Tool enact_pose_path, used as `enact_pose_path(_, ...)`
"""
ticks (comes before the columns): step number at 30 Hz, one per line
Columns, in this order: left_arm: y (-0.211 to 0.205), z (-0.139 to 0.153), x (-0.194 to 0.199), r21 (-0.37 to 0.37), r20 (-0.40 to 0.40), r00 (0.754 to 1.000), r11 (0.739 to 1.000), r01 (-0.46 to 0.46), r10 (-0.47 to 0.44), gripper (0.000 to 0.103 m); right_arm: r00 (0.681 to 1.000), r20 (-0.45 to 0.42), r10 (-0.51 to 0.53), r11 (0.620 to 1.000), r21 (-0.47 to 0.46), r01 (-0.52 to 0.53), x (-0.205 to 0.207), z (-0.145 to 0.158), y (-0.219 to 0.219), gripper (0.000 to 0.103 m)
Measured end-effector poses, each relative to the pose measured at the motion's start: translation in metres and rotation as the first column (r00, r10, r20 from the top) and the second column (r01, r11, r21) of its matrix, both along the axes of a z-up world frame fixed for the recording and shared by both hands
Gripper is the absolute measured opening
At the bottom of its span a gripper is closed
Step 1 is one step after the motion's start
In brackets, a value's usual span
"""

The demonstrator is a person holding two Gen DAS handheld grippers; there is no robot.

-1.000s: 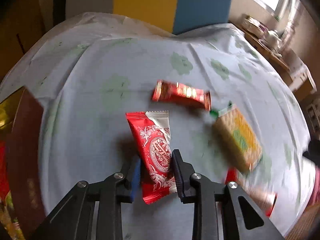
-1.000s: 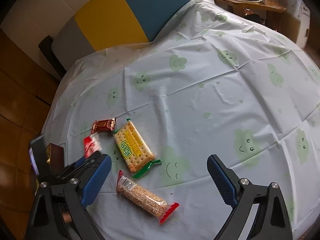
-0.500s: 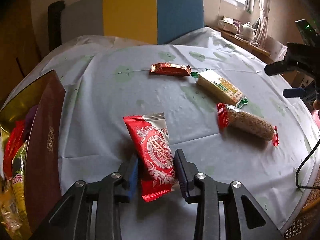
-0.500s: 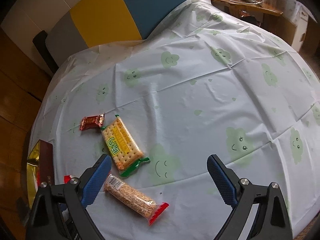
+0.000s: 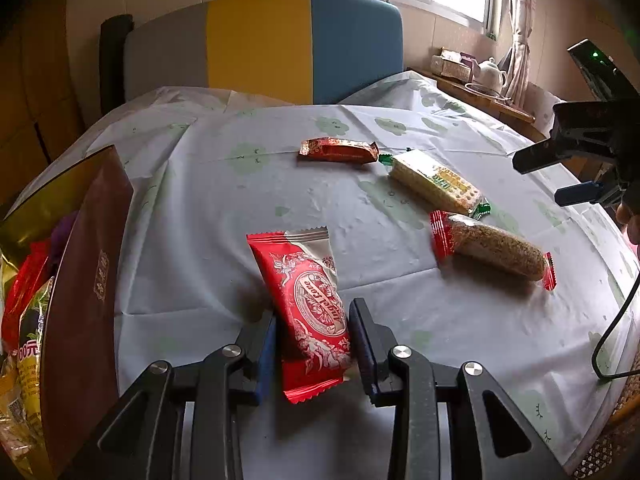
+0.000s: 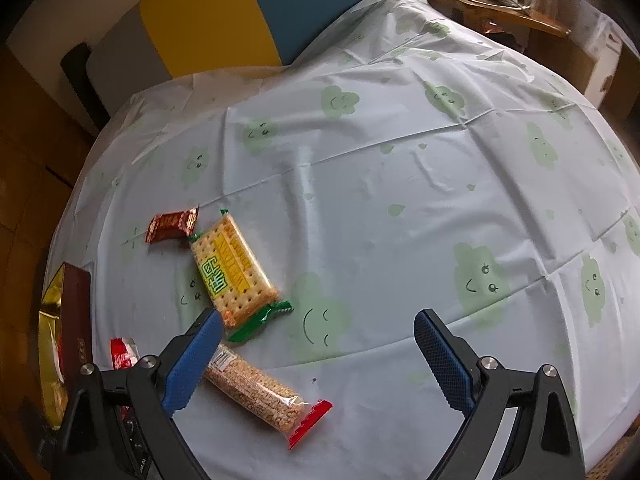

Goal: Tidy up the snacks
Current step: 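Hold the red-white pack in the left tool while the right tool approaches the cracker pack, then close the right tool on the yellow WEIDAN cracker pack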

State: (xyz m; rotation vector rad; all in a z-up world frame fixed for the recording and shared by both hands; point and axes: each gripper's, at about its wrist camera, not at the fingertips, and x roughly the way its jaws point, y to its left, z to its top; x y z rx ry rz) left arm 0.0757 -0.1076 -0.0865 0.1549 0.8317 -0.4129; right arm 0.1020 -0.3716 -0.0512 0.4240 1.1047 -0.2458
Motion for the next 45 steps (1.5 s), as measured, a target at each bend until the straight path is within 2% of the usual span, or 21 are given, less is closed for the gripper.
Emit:
enact_pose_path(8,0.003,0.000,-0.002,-0.017,0.006,1.000,1.000,-0.002,0.003,0.036,0.998,-0.026,0.052,0.998,-0.031,-0.053,0.005,-0.007,0.011,0.097)
enact_pose_path(16,0.005,0.000,-0.001,-0.038,-0.001,1.000,0.999,-0.002,0.002,0.036,0.987,-0.050,0.152,0.987,-0.033,-0.154,0.013,-0.017,0.031,0.097)
enact_pose_path(24,0.008,0.000,-0.001,-0.054,-0.007,1.000,0.999,-0.001,0.000,0.036,0.968,-0.080,0.237,0.966,-0.087,-0.244,0.059,-0.022,0.050,0.099)
enact_pose_path(25,0.008,0.001,-0.001,-0.056,-0.008,1.000,0.998,-0.001,0.000,0.036,0.964,-0.089,0.251,0.961,-0.095,-0.259,0.067,-0.024,0.053,0.102)
enact_pose_path(31,0.010,0.001,-0.001,-0.060,-0.010,1.000,0.998,0.000,-0.001,0.036,0.933,-0.158,0.323,0.933,-0.110,-0.342,0.099,-0.046,0.073,0.101)
enact_pose_path(32,0.010,0.001,0.000,-0.059,-0.010,1.000,0.998,0.000,-0.001,0.036,0.926,-0.181,0.332,0.926,-0.123,-0.356,0.100,-0.052,0.077,0.098)
enact_pose_path(33,0.010,0.001,0.000,-0.060,-0.010,1.000,0.998,0.001,-0.001,0.036,0.921,-0.200,0.333,0.919,-0.150,-0.365,0.101,-0.056,0.080,0.084)
enact_pose_path(34,0.010,0.001,0.000,-0.060,-0.009,1.000,0.998,0.001,-0.001,0.036,0.920,-0.175,0.351,0.909,-0.170,-0.379,0.099,-0.052,0.085,0.073)
enact_pose_path(35,0.010,0.000,-0.001,-0.059,-0.009,1.000,0.998,0.001,-0.001,0.036,0.914,-0.160,0.373,0.901,-0.175,-0.398,0.097,-0.048,0.089,0.048)
enact_pose_path(39,0.010,0.000,0.000,-0.062,-0.010,1.000,0.998,0.001,-0.002,0.036,0.920,-0.166,0.354,0.890,-0.244,-0.386,0.096,-0.036,0.088,0.048)
enact_pose_path(42,0.010,0.000,-0.001,-0.058,-0.008,1.000,0.998,0.002,-0.002,0.036,0.936,-0.125,0.329,0.903,-0.246,-0.351,0.091,-0.018,0.079,0.048)
enact_pose_path(45,0.009,0.000,-0.001,-0.058,-0.008,1.000,0.998,0.002,-0.003,0.036,0.935,-0.109,0.336,0.894,-0.275,-0.353,0.079,-0.001,0.076,0.048)
